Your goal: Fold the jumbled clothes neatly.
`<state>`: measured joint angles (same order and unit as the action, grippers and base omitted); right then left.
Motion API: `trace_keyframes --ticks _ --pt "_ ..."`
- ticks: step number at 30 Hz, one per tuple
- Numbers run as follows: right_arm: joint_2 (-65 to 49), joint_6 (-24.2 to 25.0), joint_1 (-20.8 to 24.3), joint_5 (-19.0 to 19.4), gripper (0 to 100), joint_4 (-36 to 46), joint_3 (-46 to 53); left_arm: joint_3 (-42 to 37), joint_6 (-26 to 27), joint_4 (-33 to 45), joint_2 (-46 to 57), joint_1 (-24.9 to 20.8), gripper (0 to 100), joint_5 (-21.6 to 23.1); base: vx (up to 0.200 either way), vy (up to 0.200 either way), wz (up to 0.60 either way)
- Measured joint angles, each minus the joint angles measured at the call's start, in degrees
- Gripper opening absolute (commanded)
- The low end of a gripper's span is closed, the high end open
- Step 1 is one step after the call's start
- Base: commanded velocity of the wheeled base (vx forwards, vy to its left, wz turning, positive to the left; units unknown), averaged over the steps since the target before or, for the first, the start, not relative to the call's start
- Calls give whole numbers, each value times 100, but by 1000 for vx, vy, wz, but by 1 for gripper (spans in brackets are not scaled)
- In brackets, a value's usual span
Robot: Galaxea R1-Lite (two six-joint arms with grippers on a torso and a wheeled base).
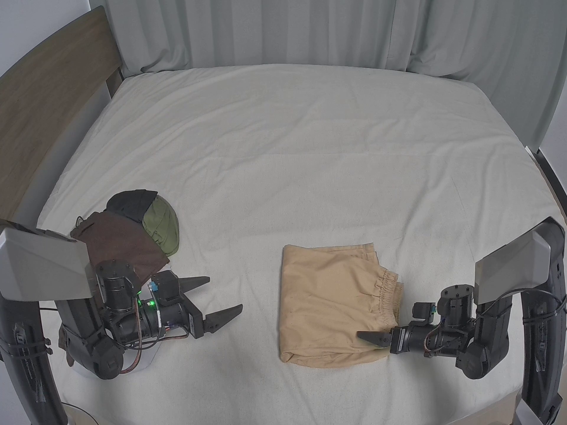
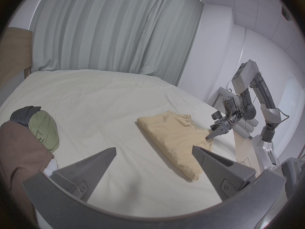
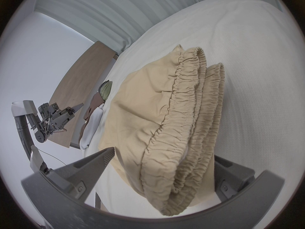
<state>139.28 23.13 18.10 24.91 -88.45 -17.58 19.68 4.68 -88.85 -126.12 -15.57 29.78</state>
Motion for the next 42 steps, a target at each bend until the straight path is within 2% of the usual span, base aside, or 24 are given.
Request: trace_keyframes --ticks 2,3,25,42 --pt "-2 0 0 -2 100 0 0 0 0 0 0 0 100 2 0 0 0" --pt "-5 0 0 -2 0 -1 2 0 0 0 0 0 100 0 0 0 0" --pt "-30 0 26 0 0 -4 5 -9 2 0 0 0 100 0 0 0 0" --pt "-786 0 332 13 0 -9 232 -28 0 2 0 0 100 0 0 0 0"
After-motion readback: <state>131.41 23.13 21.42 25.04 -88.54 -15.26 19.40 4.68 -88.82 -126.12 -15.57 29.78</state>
